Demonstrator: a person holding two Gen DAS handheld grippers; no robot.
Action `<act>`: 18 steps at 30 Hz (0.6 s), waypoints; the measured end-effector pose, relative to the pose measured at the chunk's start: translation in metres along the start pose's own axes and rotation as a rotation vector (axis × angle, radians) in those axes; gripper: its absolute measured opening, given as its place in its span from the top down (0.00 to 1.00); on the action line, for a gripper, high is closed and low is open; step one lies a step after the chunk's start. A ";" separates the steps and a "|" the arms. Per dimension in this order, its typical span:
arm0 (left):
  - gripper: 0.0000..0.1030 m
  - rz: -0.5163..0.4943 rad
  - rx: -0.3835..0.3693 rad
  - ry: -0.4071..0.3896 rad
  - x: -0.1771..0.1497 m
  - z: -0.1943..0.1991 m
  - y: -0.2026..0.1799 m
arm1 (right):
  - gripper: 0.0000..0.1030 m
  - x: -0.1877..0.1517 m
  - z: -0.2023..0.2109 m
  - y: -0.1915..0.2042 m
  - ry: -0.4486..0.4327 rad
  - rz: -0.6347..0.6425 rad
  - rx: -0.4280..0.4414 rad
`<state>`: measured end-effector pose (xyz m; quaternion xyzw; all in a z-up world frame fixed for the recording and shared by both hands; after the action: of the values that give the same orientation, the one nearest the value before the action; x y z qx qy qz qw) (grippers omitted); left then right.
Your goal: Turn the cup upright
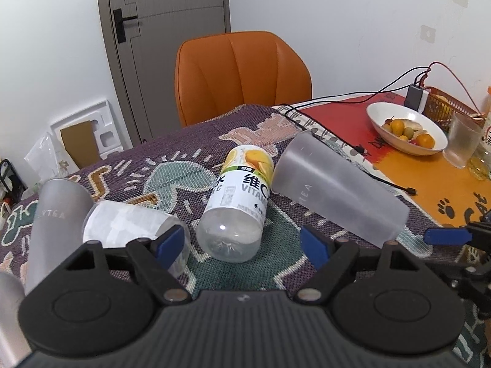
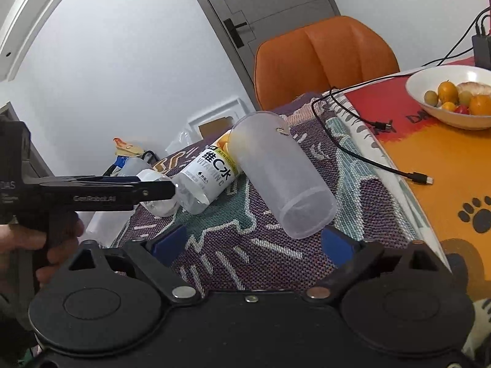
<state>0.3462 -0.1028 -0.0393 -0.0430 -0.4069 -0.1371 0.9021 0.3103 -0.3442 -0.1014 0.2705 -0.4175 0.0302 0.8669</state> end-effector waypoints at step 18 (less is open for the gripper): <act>0.26 -0.022 -0.015 0.047 0.009 -0.055 0.009 | 0.00 -0.001 -0.025 -0.003 0.038 -0.025 -0.046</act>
<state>0.3939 -0.1064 -0.0688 -0.0422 -0.3849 -0.1511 0.9095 0.3282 -0.3345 -0.1156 0.2548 -0.3983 0.0148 0.8810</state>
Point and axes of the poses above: each gripper's, at about its wrist camera, not at the fingertips, and z roughly against the way its jaws point, y to its left, x to its top, the point moved 2 cm from there along -z, roughly the way its jaws point, and after that the axes turned 2 degrees about -x, right-handed, at the moved point
